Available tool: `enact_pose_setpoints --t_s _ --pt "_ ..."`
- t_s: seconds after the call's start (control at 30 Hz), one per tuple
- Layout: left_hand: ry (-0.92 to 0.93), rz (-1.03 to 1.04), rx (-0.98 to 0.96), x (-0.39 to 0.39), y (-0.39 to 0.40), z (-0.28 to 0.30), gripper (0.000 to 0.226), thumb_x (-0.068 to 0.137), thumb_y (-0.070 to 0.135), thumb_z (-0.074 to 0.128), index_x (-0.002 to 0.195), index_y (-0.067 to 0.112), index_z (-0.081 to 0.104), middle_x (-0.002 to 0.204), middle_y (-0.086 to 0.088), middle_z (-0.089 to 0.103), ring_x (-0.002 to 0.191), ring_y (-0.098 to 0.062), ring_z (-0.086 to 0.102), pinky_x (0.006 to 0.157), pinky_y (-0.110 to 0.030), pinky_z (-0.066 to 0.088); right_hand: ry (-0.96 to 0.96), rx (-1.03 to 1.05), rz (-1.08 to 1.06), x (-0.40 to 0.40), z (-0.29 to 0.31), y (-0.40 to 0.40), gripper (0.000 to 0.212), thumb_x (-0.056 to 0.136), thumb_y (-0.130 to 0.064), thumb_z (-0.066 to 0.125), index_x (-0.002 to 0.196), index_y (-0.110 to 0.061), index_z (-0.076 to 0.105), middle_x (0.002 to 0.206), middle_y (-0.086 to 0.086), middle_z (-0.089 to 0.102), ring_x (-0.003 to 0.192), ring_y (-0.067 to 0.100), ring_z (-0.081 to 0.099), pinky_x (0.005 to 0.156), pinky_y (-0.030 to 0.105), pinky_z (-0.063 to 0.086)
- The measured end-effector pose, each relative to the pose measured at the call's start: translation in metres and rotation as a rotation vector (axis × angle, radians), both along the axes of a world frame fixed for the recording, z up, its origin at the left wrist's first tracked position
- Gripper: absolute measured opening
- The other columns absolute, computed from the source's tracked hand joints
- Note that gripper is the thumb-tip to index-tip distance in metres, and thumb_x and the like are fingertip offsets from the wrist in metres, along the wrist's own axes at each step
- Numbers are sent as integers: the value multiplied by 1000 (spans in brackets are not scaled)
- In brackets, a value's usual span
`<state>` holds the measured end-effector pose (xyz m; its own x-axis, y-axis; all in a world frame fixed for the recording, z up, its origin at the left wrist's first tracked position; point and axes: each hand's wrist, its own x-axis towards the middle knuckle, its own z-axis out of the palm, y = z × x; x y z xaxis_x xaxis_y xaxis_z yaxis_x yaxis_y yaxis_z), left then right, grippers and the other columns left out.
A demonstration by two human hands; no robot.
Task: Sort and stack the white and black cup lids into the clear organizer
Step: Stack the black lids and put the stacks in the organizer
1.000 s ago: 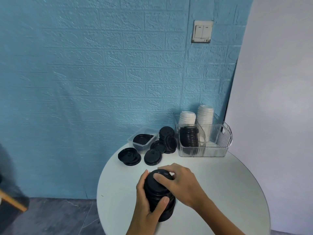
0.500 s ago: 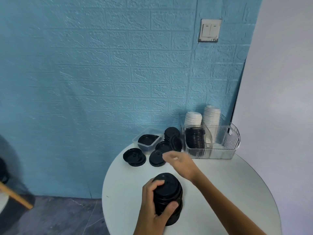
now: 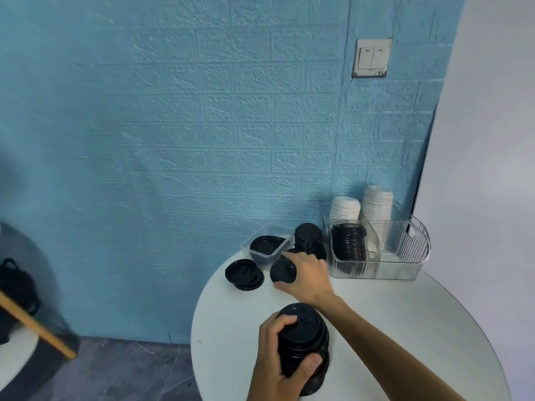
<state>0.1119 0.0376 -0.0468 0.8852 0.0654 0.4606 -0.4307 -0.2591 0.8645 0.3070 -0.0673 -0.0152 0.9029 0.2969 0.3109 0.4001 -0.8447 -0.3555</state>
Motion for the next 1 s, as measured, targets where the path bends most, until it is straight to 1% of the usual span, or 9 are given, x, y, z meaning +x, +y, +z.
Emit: enact_pose_setpoints --t_s 0.1,0.17,0.23,0.4,0.53,0.63,0.73,0.83,1.0 --pt "8 -1 -10 1 0 -3 66 70 50 76 129 33 54 147 5 47 137 -3 47 109 -21 42 60 437 14 -30 29 -21 67 73 -58 80 132 -36 60 127 -12 63 117 9 57 107 37 43" --pt "24 -6 -29 0 -2 -4 69 69 51 76 130 27 54 150 7 42 140 1 41 109 -13 37 162 714 95 -57 49 -38 52 75 -47 85 123 -36 67 121 -15 67 113 1 60 106 37 48" --pt "30 -20 -55 0 -3 -5 69 69 50 77 130 26 54 150 11 42 141 0 41 108 -11 35 240 814 214 -87 60 -54 45 76 -41 85 117 -38 69 122 -13 68 117 3 62 104 35 50" --pt "49 -54 -120 -2 -5 -1 72 74 48 79 136 26 50 144 17 51 136 -9 51 105 -16 42 232 707 397 -146 53 -67 47 76 -34 85 120 -35 68 121 -11 64 119 14 62 97 23 51" --pt "119 -82 -200 -6 -5 3 89 69 70 81 142 38 42 136 25 57 132 -4 55 100 -13 46 209 650 387 -154 39 -61 51 74 -32 87 121 -37 67 121 -13 61 119 14 60 98 24 51" --pt "137 -75 -202 -7 -5 6 86 67 78 78 139 52 38 134 30 56 132 -1 55 100 -12 45 180 651 364 -155 34 -58 53 74 -32 86 122 -38 66 122 -15 60 119 12 60 95 20 51" --pt "151 -71 -213 -6 -4 6 87 67 78 79 138 63 31 137 37 52 131 5 53 99 -9 44 157 621 339 -154 33 -55 52 74 -35 83 122 -39 66 123 -17 60 119 10 59 95 20 51" --pt "165 -64 -223 -4 -4 3 104 65 76 81 147 56 20 137 41 49 132 7 52 98 -7 44 173 551 324 -155 35 -50 50 72 -42 79 120 -41 65 123 -21 58 117 5 59 97 23 52" --pt "136 -65 -188 -4 -4 1 88 74 58 80 142 70 26 139 37 50 134 3 52 100 -9 44 194 464 324 -155 40 -45 52 72 -46 77 122 -41 65 121 -26 55 117 0 57 95 22 52"
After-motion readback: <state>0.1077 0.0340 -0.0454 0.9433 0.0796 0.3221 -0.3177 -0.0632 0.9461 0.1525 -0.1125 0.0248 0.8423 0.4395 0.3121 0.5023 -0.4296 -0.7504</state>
